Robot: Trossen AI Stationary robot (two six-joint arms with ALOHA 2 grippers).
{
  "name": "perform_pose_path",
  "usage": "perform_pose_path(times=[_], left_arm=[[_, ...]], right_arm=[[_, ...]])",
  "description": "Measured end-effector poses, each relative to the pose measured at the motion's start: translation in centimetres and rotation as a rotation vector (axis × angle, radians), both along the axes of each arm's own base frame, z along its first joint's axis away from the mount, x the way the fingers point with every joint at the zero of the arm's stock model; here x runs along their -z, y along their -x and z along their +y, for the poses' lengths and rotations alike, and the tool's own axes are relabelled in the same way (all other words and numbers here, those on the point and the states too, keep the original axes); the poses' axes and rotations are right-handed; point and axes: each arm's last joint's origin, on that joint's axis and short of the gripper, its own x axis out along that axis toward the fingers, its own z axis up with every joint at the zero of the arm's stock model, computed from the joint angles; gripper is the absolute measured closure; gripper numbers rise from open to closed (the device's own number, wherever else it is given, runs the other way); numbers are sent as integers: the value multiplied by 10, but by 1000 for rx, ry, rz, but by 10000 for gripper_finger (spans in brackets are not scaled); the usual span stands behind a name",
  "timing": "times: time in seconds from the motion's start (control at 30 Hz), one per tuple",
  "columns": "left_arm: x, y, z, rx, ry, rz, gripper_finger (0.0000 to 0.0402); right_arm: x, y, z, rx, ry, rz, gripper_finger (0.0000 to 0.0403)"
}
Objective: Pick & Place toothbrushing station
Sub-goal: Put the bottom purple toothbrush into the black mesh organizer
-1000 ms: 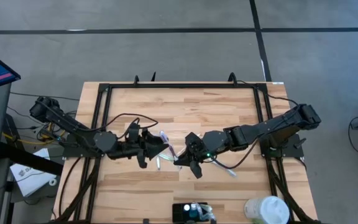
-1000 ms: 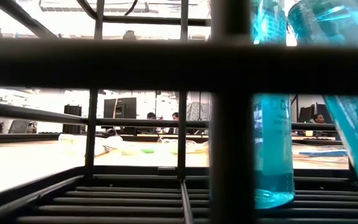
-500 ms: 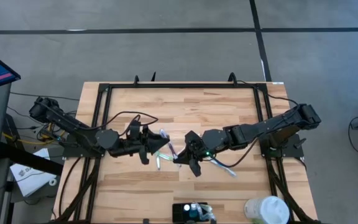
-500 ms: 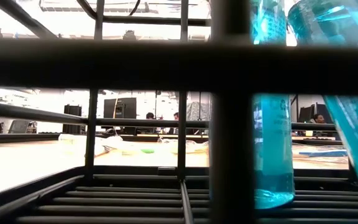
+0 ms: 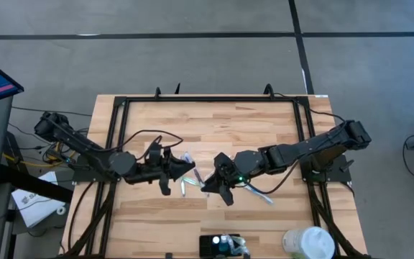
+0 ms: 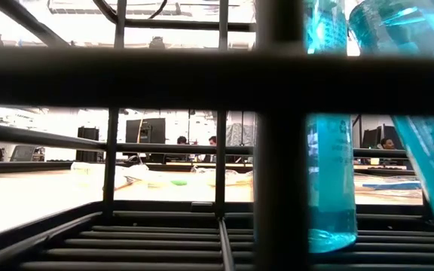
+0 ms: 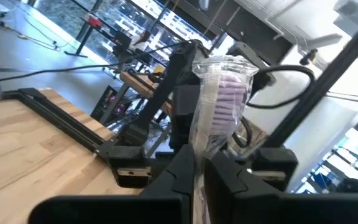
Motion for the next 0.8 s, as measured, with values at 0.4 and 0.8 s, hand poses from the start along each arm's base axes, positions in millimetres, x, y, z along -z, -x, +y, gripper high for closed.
perform_pose_path(times=[0.4,0.8], left_arm=[[-1,7,-17,118,-18,-8,396],[-22,26,-56,228,-371,-23,396]], right_arm=[[-16,17,13,-71,-22,-36,266],[-33,47,34,-179,-36,-24,225]])
